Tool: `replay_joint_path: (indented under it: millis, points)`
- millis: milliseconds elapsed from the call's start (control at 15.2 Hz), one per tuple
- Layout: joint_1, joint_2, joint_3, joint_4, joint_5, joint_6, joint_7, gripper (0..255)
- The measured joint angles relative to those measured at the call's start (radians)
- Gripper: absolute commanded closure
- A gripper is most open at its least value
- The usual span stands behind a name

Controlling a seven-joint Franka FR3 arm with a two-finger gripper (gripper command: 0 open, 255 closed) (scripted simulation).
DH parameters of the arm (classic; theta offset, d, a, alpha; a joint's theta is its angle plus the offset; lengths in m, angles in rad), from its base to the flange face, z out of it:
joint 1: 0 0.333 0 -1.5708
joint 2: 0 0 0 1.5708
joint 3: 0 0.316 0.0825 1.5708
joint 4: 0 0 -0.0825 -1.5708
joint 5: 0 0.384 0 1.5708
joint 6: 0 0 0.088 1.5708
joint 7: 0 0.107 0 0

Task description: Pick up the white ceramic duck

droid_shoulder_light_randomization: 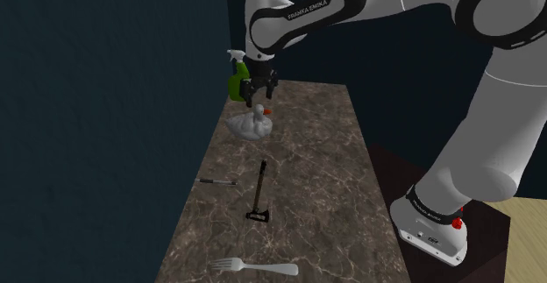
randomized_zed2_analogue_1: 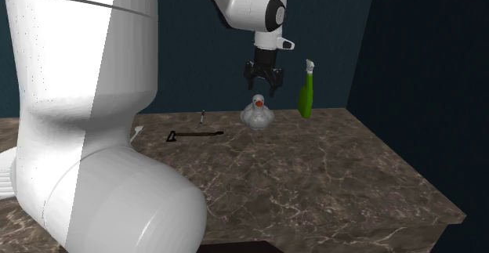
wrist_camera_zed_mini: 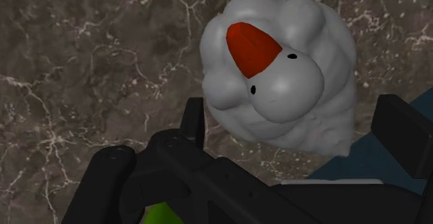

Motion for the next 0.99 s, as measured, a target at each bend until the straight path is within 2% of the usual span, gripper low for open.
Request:
replay_joint_path:
  millis: [462,528,990]
  points:
    - [0.005,0.051,0.002,-0.023,-0.001,0.075,0.000,0]
    - [0.005,0.054,0.002,-0.023,-0.002,0.079,0.000,255]
    - [0.006,0.056,0.002,-0.023,-0.002,0.082,0.001,255]
